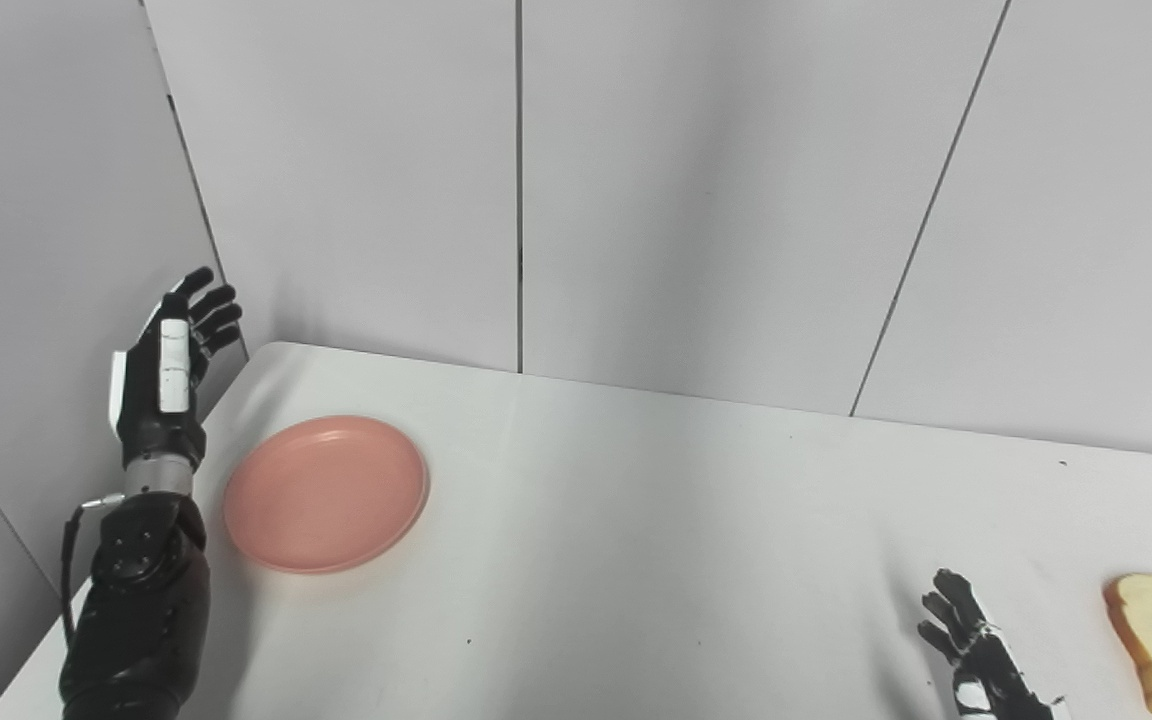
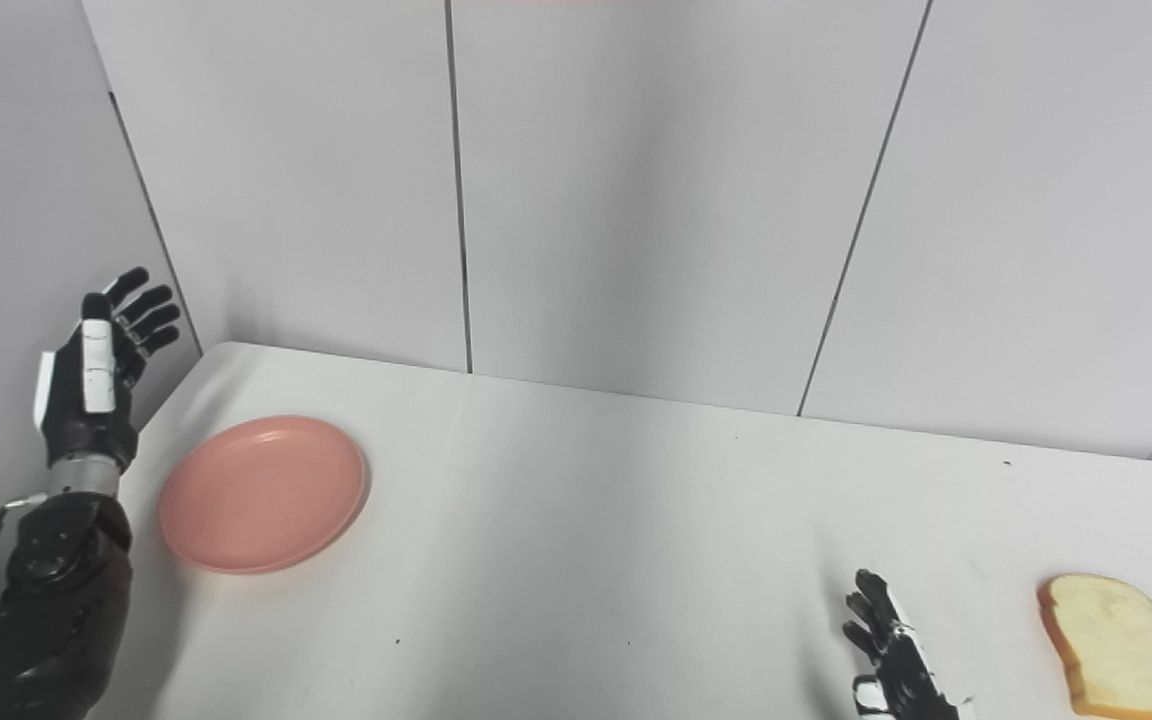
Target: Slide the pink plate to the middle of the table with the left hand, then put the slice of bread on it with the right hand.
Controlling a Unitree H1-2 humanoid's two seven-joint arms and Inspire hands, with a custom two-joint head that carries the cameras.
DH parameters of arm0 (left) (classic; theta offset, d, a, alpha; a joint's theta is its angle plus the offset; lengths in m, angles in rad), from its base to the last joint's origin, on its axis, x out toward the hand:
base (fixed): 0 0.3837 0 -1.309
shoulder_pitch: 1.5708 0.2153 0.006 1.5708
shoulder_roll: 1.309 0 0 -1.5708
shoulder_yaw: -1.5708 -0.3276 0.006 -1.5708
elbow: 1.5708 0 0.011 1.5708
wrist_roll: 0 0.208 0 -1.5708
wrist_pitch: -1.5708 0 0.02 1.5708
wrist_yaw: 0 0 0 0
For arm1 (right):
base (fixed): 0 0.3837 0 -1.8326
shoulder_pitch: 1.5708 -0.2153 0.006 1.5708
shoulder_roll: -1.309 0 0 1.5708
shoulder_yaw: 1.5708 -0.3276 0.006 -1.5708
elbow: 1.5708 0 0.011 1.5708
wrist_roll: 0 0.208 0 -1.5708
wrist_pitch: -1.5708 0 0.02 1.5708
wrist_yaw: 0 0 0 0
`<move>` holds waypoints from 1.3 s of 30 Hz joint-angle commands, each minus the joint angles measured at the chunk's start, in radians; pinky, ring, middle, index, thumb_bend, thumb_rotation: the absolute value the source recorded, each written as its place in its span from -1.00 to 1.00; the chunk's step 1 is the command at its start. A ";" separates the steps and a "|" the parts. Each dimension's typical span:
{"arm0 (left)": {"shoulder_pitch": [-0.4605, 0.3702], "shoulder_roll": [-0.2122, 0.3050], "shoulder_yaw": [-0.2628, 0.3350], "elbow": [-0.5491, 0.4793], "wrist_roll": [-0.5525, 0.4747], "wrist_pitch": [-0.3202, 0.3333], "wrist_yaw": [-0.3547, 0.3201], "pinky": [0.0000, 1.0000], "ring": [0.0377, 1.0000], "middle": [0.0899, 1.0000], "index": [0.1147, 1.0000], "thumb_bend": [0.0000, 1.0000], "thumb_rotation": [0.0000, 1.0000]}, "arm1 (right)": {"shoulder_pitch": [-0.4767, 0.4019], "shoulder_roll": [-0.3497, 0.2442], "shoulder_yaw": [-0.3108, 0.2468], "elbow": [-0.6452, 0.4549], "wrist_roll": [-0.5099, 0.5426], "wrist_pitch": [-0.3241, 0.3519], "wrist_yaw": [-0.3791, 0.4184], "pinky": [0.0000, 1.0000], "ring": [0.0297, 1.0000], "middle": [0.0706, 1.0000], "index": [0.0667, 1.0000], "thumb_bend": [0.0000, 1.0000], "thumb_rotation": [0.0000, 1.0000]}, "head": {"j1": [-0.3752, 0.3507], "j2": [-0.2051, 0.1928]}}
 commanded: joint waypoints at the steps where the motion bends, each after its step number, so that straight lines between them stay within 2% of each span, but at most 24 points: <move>1: -0.050 0.027 0.004 0.020 0.004 -0.050 0.013 0.56 0.51 0.50 0.51 1.00 0.83 | 0.046 0.022 0.015 0.020 0.007 0.021 -0.006 0.78 0.82 0.85 0.76 0.45 0.92 | 0.002 0.008; 10: -0.073 0.017 0.019 0.214 -0.041 -0.086 -0.001 0.62 0.55 0.53 0.51 1.00 0.77 | 0.051 0.016 0.014 -0.002 0.014 0.034 -0.006 0.76 0.79 0.82 0.74 0.40 0.92 | 0.001 0.028; 13: -0.079 0.022 0.015 0.271 -0.041 -0.100 -0.001 0.53 0.51 0.50 0.48 1.00 0.75 | 0.052 0.012 0.014 -0.006 0.021 0.039 -0.003 0.76 0.79 0.82 0.74 0.39 0.92 | 0.002 0.032; 17: -0.095 0.032 0.019 0.361 -0.063 -0.146 -0.040 0.54 0.48 0.49 0.48 1.00 0.69 | 0.050 0.011 0.011 -0.009 0.032 0.042 -0.003 0.76 0.79 0.82 0.74 0.41 0.90 | 0.001 0.036; 19: -0.095 0.033 0.021 0.382 -0.067 -0.157 -0.056 0.52 0.47 0.49 0.48 1.00 0.68 | 0.048 0.010 0.010 -0.008 0.033 0.044 -0.004 0.75 0.79 0.82 0.73 0.41 0.90 | 0.003 0.038; 23: -0.084 0.042 0.002 0.396 -0.032 -0.159 -0.038 0.48 0.45 0.48 0.48 1.00 0.74 | 0.046 0.007 0.011 -0.005 0.031 0.042 -0.005 0.75 0.78 0.81 0.74 0.40 0.90 | 0.001 0.039; 24: -0.081 0.043 -0.001 0.398 -0.027 -0.159 -0.036 0.53 0.44 0.48 0.49 1.00 0.78 | 0.046 0.007 0.010 -0.006 0.032 0.044 -0.005 0.74 0.78 0.81 0.73 0.41 0.90 | -0.001 0.040; 31: -0.039 0.020 -0.009 0.343 -0.045 -0.155 -0.082 0.42 0.47 0.46 0.46 1.00 0.78 | 0.045 0.010 0.010 -0.012 0.024 0.049 -0.011 0.69 0.75 0.78 0.72 0.42 0.90 | -0.003 0.043; 33: -0.010 0.007 -0.027 0.275 -0.033 -0.131 -0.085 0.54 0.56 0.54 0.53 1.00 0.84 | 0.043 0.010 0.010 -0.010 0.024 0.049 -0.012 0.71 0.76 0.79 0.73 0.41 0.91 | -0.005 0.044; 35: 0.010 0.003 -0.043 0.230 -0.025 -0.103 -0.086 0.56 0.59 0.55 0.55 1.00 0.87 | 0.042 0.010 0.010 -0.009 0.024 0.052 -0.013 0.71 0.76 0.79 0.73 0.41 0.91 | -0.008 0.045; 39: 0.058 -0.015 -0.068 0.102 -0.034 -0.003 -0.098 0.63 0.62 0.58 0.56 1.00 0.87 | 0.039 0.012 0.011 -0.006 0.018 0.049 -0.016 0.70 0.75 0.79 0.72 0.38 0.91 | -0.016 0.048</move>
